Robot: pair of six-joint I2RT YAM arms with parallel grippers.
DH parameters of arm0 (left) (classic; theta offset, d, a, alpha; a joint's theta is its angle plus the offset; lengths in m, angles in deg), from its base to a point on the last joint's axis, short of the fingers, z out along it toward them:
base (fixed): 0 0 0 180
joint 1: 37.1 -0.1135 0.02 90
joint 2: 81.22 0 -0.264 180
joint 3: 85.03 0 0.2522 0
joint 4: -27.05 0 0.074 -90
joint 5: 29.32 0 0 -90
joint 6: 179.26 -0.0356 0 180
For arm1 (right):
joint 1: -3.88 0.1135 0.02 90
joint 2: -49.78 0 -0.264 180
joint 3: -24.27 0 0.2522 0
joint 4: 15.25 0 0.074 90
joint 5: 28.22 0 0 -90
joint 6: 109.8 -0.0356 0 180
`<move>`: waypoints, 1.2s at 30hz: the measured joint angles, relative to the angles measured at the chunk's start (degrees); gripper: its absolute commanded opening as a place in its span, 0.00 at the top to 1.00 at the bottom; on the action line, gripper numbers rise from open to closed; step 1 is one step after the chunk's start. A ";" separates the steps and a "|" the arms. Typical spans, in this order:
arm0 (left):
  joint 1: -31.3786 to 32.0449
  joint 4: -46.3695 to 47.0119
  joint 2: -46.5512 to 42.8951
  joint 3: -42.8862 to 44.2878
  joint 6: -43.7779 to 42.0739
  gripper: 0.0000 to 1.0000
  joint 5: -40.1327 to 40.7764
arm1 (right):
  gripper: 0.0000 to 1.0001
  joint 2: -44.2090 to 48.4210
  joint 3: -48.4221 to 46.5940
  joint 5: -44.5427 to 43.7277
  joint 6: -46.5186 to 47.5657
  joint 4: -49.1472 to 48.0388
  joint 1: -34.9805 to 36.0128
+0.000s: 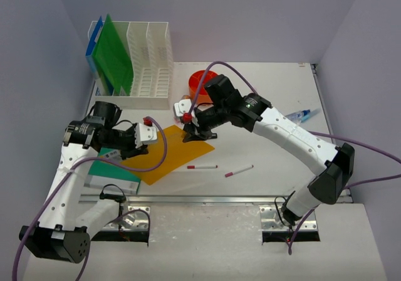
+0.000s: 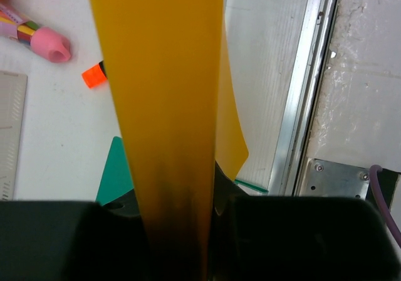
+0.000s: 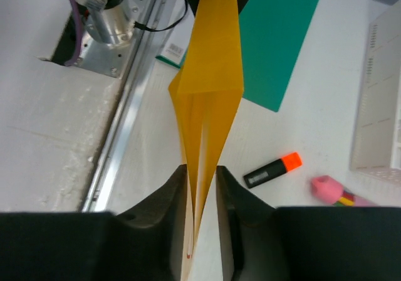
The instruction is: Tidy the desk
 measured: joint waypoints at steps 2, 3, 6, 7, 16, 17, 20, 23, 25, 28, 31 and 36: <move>0.07 -0.13 -1.05 0.01 0.78 1.00 0.10 | 0.04 0.08 0.00 -0.65 -1.67 -0.40 0.20; 0.08 -0.29 -1.76 0.03 1.64 1.00 0.17 | 0.01 0.13 0.00 -1.20 -2.96 -0.80 0.33; 0.08 -0.23 -4.39 0.77 4.63 1.00 0.36 | 0.01 0.70 0.00 -2.92 -7.03 -2.85 0.37; 0.08 0.14 -5.50 1.28 6.01 1.00 0.44 | 0.01 1.05 0.00 -3.48 -8.67 -3.41 0.32; 0.11 17.85 -17.12 6.77 30.34 1.00 3.87 | 0.01 4.88 -1.42 -3.35 -30.43 -11.92 -11.40; 0.13 20.88 -17.75 7.14 33.46 1.00 5.28 | 0.01 5.09 -1.49 -2.95 -33.63 -13.31 -13.88; 0.16 31.61 -17.83 7.58 42.27 1.00 11.86 | 0.01 5.59 -1.51 -1.75 -42.16 -17.03 -21.36; 0.25 42.55 -15.54 7.57 49.01 1.00 20.36 | 0.01 6.74 -0.32 -1.34 -47.02 -19.83 -25.86; 0.25 49.49 -12.87 7.52 52.03 1.00 25.49 | 0.01 8.20 1.50 -0.77 -48.66 -20.97 -26.47; 0.25 61.04 -7.81 7.18 55.22 1.00 32.35 | 0.01 10.00 4.02 0.31 -49.95 -21.49 -26.76; 0.25 71.40 -2.46 7.18 57.69 1.00 38.28 | 0.01 10.52 5.66 1.04 -50.46 -21.82 -27.41; -0.31 84.56 9.26 7.00 60.27 1.00 44.90 | 0.01 10.51 8.31 1.28 -50.64 -21.29 -28.65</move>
